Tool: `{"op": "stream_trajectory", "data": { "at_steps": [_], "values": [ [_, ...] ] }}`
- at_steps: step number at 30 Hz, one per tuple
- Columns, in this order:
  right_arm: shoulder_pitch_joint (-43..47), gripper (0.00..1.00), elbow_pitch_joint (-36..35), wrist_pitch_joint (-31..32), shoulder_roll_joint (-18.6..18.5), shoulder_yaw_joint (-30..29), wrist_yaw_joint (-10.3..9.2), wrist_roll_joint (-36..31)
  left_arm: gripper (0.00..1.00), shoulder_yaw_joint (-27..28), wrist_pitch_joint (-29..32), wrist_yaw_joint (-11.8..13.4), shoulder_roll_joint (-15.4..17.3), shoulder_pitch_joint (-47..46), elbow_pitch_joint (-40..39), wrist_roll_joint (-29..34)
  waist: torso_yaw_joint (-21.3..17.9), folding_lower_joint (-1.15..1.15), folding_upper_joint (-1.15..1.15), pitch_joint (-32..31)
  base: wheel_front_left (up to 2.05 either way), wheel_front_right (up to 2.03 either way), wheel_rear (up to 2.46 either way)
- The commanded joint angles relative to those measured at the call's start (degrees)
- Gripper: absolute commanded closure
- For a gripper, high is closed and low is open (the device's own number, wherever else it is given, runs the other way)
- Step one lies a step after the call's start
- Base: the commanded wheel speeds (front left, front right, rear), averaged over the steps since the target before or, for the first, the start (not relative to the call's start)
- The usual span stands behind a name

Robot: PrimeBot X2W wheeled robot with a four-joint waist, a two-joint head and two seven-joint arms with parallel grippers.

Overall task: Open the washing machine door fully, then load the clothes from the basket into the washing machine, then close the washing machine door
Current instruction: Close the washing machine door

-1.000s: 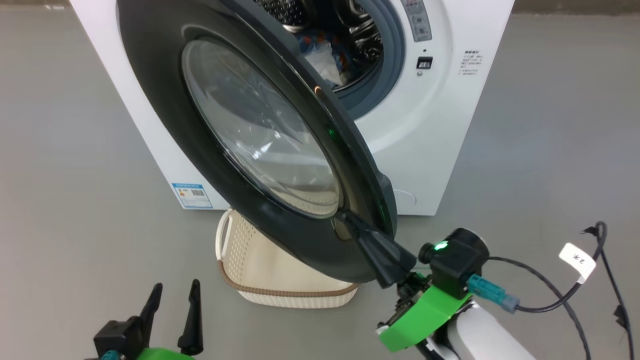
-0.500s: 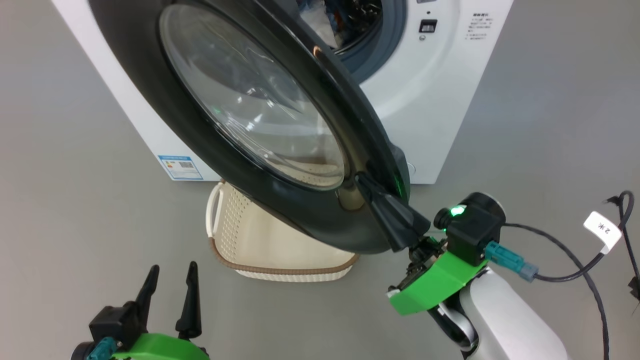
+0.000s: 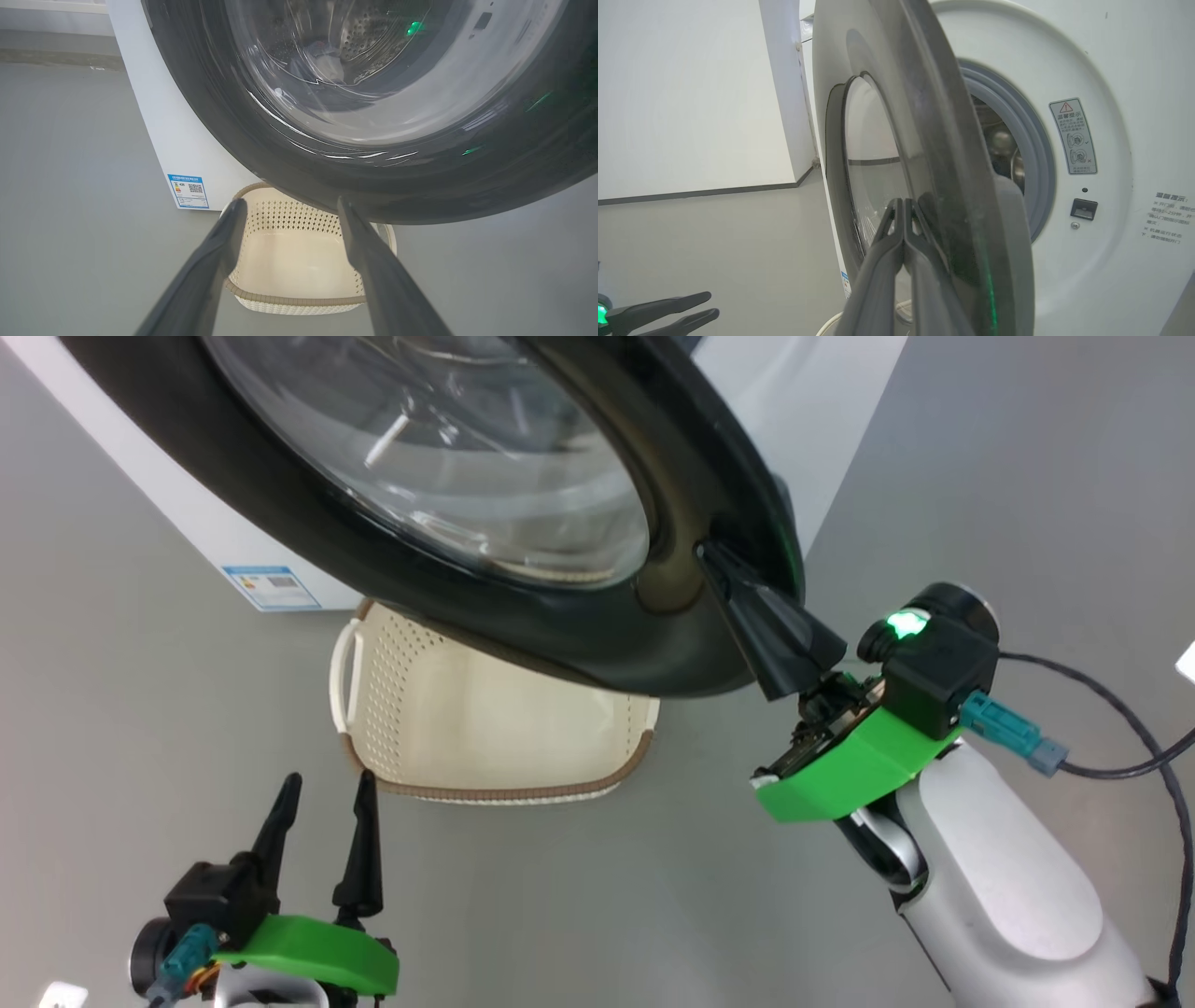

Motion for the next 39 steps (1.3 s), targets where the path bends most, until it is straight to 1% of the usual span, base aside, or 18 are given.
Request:
{"op": "stream_trajectory", "data": {
  "at_steps": [1, 13, 20, 29, 35, 39],
  "values": [
    [-1.2, 1.0, -1.3, -0.3, 0.2, 0.1, 0.07, 0.2, 0.0, 1.7, -0.4, 0.3, 0.7, -1.5, -1.7, 0.5, -0.9, 0.0, 0.0, 2.3, 0.0, 0.0, 0.0],
    [-9.2, 1.0, -0.2, -0.3, -0.8, 0.2, 0.07, 0.9, 0.0, 2.9, -0.4, 0.1, 0.7, -2.6, -3.7, 2.9, -2.4, 0.0, 0.0, 7.9, 0.0, 0.0, 0.0],
    [-13.4, 1.0, 0.0, -0.3, -2.5, -0.3, 0.07, 0.7, 0.0, 2.2, -0.4, 0.6, 0.7, -1.9, -4.8, 3.1, -2.5, 0.0, 0.0, 10.2, 0.0, 0.0, 0.0],
    [-19.5, 1.0, 0.9, -0.3, -5.5, -0.2, 0.07, -0.4, 0.0, 1.2, -0.4, 0.5, 0.7, -1.1, -6.6, 3.6, -0.7, 0.0, 0.0, 13.3, 0.0, 0.0, 0.0],
    [-24.7, 1.0, 2.6, -0.3, -7.8, 0.4, 0.07, -1.3, 0.0, 0.0, -0.4, 1.2, 0.7, -0.7, -7.7, 2.2, 0.6, 0.0, 0.0, 15.3, 0.0, 0.0, 0.0],
    [-28.2, 1.0, 4.1, -0.3, -9.0, -0.4, 0.07, -1.0, 0.0, -0.6, -0.4, 1.9, 0.7, -0.3, -8.7, 1.5, 1.2, 0.0, 0.0, 16.3, 0.0, 0.0, 0.0]
  ]
}}
